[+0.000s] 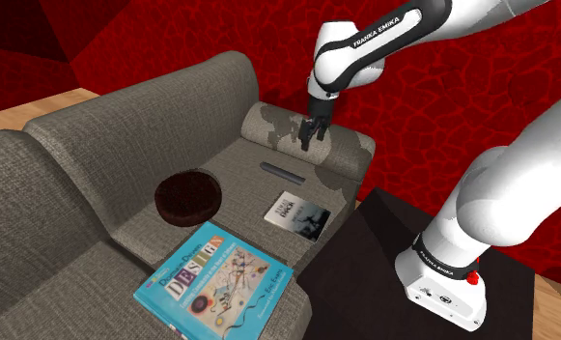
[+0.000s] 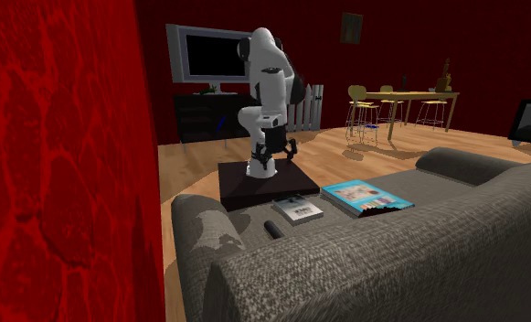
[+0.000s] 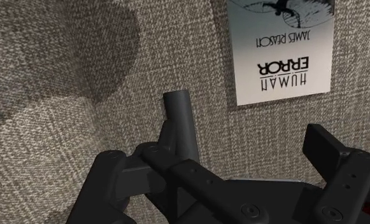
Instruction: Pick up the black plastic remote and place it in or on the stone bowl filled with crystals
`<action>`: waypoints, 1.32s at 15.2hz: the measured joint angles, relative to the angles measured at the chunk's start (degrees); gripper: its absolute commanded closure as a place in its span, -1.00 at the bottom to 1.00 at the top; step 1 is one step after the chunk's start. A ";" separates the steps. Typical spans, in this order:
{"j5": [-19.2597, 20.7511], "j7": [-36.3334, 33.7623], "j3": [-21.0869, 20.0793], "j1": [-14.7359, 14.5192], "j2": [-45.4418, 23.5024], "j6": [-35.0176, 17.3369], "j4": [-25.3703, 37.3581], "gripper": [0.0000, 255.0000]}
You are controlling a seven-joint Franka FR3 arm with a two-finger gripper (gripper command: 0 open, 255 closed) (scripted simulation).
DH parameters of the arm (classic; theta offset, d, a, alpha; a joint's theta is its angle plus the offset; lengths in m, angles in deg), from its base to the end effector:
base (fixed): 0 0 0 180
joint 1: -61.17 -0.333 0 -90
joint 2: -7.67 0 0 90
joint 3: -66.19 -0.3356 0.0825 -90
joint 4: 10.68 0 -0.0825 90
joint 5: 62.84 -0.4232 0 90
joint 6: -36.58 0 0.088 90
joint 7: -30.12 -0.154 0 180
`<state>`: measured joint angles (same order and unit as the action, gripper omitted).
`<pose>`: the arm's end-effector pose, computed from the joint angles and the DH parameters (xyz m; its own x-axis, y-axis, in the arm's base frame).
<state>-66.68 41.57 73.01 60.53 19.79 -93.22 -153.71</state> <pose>0.4670 -0.0445 0.3075 0.9986 0.0517 -0.0075 0.0509 -0.9956 -0.0785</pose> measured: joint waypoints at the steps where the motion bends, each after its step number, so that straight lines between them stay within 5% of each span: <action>1: -0.39 0.97 0.30 -0.05 -2.40 -1.58 0.81 -1.00; 14: -8.42 13.07 -0.61 1.39 -32.83 -16.86 15.19 -1.00; 20: -9.89 15.11 -1.60 2.53 -38.84 -19.86 18.07 -1.00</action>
<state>-76.56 56.68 71.41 63.05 -19.04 -113.08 -135.64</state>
